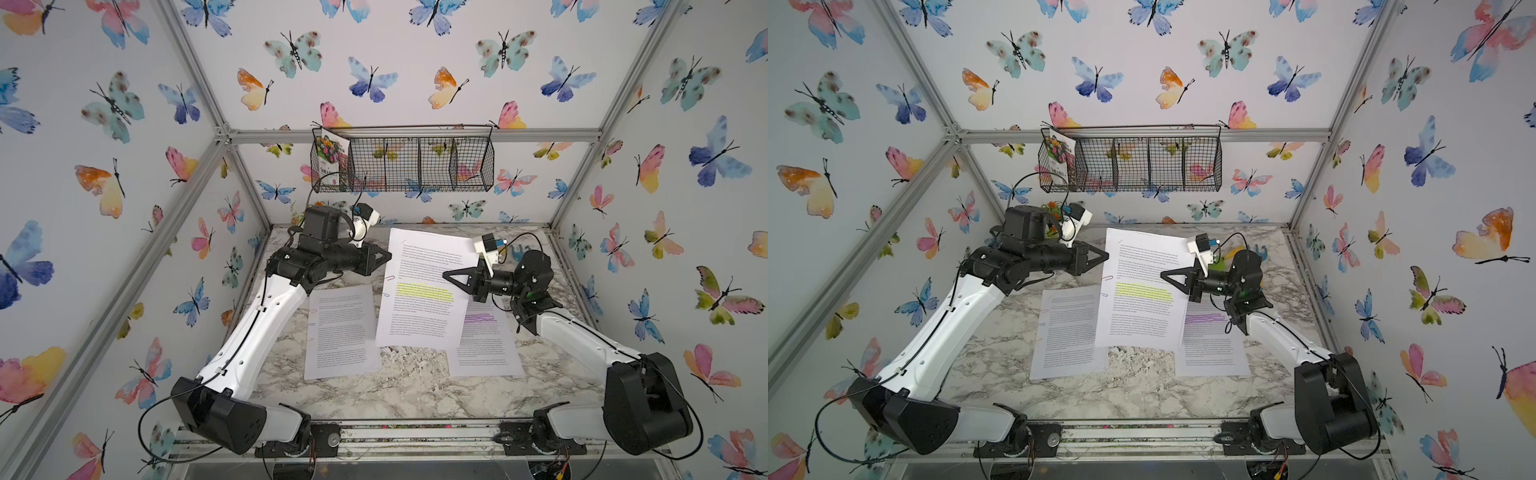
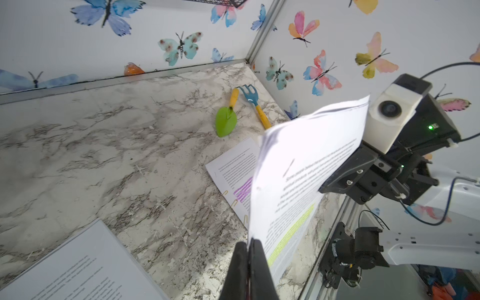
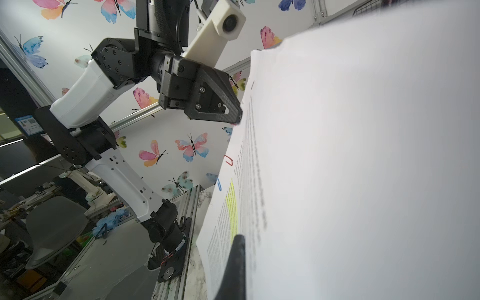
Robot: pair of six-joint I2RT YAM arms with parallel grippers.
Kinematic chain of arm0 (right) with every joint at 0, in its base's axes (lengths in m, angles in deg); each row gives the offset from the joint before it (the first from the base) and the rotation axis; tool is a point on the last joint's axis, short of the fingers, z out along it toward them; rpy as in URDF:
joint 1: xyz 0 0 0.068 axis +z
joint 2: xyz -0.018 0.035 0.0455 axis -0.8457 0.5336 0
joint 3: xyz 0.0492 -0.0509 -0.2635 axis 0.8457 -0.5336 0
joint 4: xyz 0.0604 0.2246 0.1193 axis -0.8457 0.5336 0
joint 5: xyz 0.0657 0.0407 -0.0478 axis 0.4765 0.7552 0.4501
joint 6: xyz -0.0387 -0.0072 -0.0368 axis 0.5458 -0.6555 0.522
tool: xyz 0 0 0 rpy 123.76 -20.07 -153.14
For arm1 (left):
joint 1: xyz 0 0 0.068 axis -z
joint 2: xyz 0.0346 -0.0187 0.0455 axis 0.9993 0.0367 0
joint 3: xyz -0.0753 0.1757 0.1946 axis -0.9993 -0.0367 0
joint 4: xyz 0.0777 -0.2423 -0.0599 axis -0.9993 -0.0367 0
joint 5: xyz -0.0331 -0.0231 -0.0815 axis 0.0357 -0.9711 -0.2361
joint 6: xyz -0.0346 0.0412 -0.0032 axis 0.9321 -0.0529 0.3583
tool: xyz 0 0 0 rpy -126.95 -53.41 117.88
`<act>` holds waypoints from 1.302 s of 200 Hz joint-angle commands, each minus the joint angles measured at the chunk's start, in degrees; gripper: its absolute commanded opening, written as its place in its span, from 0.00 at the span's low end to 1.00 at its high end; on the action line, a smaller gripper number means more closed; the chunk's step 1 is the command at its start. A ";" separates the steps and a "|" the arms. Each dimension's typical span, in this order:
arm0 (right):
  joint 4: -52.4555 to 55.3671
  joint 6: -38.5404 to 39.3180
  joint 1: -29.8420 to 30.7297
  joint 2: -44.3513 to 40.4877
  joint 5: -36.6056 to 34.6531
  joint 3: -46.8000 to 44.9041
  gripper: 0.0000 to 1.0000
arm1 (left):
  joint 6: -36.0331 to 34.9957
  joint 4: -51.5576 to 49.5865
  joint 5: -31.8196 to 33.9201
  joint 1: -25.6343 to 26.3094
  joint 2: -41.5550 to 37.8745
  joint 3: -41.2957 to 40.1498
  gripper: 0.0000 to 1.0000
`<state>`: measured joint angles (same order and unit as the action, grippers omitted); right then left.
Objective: Unclip the paperclips from the documents
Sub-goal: Remove the paper clip from the document, then place the paper clip at the center of the board.
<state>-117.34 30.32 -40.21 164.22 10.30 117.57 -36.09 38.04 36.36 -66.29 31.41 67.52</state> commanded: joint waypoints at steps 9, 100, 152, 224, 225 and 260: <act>5.09 4.44 -1.08 -1.91 -0.59 0.90 0.02 | 0.27 -0.97 3.53 -2.70 -2.19 -0.66 0.00; 35.72 18.50 -1.18 2.09 -24.49 15.45 0.02 | 8.34 -1.88 4.89 4.72 1.54 -22.69 0.00; 48.15 21.86 -1.28 5.68 -39.17 25.34 0.02 | 10.39 2.73 2.25 13.13 7.88 -30.81 0.00; 49.17 22.44 -1.28 6.08 -39.74 24.76 0.02 | 14.30 9.17 8.30 20.49 11.50 -34.95 0.00; 49.18 22.44 -1.28 6.12 -39.66 24.73 0.02 | 14.37 9.19 8.33 20.49 11.51 -35.00 0.00; 49.53 22.88 -1.28 6.11 -37.48 24.44 0.02 | 15.18 9.99 8.75 20.49 12.82 -36.19 0.24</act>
<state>-68.99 52.20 -41.37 169.97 -28.67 141.81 -22.21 46.85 43.31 -45.77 42.84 32.13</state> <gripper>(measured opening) 0.049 0.170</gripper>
